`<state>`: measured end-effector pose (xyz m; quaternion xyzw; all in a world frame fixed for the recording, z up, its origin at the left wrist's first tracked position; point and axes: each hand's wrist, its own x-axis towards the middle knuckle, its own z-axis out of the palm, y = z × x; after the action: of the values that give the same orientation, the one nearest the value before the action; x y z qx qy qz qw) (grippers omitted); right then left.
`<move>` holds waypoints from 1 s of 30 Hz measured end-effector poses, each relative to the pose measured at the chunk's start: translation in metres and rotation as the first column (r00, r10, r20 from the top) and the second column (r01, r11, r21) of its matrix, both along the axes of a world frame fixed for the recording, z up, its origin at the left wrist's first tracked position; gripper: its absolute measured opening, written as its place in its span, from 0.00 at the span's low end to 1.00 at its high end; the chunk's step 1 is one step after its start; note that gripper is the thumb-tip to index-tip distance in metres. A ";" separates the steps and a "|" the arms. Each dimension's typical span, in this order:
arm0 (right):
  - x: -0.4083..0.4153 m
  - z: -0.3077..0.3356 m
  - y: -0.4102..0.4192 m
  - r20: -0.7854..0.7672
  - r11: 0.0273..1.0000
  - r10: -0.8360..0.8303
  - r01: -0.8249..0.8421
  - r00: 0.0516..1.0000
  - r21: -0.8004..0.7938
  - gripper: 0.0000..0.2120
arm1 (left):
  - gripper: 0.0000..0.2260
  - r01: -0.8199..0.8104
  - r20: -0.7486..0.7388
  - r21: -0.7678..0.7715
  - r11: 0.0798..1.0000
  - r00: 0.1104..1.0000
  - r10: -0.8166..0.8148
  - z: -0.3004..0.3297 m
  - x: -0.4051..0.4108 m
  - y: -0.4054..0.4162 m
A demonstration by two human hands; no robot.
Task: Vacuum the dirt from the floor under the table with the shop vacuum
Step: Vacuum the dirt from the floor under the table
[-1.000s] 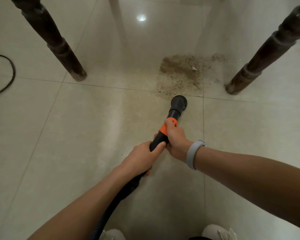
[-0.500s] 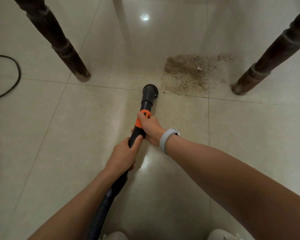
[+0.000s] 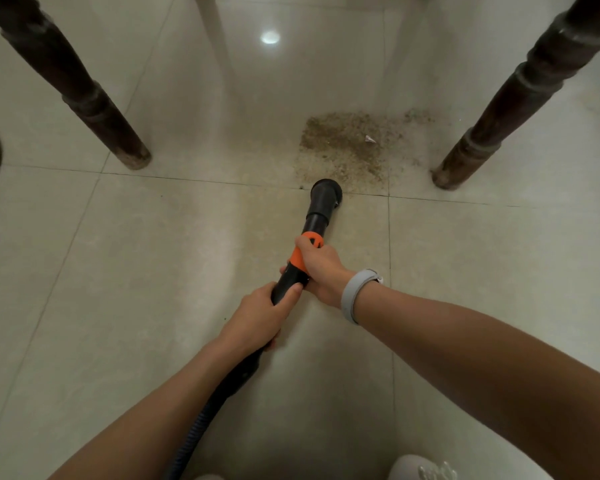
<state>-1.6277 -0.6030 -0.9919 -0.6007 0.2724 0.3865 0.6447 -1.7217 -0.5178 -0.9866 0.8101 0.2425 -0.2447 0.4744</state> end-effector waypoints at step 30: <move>-0.009 -0.006 -0.119 -0.030 0.934 -0.239 0.221 0.971 -0.282 0.19 | 0.10 0.438 -0.057 -0.057 0.897 0.896 -0.441 -0.003 0.001 -0.062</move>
<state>-1.6368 -0.7223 -0.9982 -0.6360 0.4126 0.2856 0.5863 -1.7202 -0.5795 -0.9896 0.8248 0.0641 -0.3781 0.4154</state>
